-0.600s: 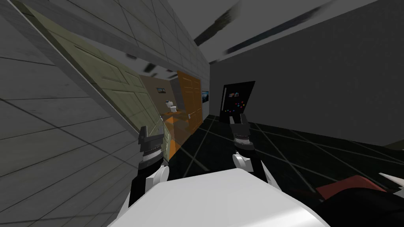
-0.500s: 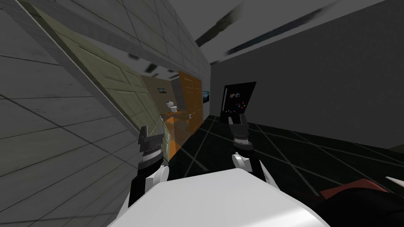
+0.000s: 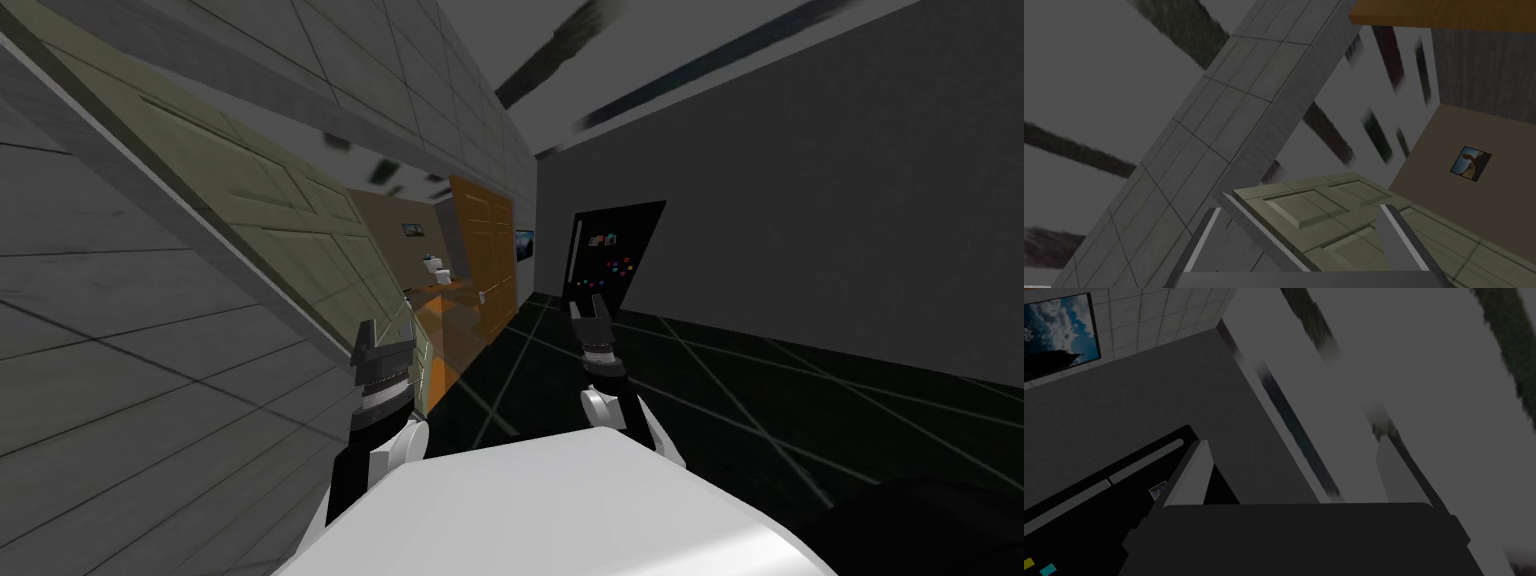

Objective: Push the door open

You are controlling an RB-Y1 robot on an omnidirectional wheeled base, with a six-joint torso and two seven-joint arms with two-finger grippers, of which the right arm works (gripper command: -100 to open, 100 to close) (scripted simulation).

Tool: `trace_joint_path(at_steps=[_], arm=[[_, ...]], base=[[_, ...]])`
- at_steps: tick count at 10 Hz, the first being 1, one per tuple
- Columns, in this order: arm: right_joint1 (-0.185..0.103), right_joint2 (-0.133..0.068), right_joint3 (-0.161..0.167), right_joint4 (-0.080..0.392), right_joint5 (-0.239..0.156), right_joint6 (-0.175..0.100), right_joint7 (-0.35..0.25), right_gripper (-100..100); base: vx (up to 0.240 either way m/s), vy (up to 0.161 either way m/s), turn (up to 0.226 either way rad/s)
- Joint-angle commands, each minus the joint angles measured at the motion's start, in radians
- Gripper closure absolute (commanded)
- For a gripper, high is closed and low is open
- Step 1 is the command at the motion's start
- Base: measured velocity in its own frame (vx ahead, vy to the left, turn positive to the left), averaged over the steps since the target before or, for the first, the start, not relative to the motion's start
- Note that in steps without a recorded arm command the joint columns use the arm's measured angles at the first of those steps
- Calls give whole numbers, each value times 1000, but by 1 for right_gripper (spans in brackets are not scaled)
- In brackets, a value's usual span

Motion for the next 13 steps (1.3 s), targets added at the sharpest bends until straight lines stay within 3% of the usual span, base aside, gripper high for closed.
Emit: trace_joint_path(at_steps=[1, 6, 13], arm=[[-14, -7, 10, 35, 1, -2, -3, -100], [-61, -20, 48, 158, 8, -17, -7, -100], [-109, -30, 86, 285, 15, -32, -11, -100]], base=[[159, -6, 47], [148, 5, 59], [103, -7, 42]])
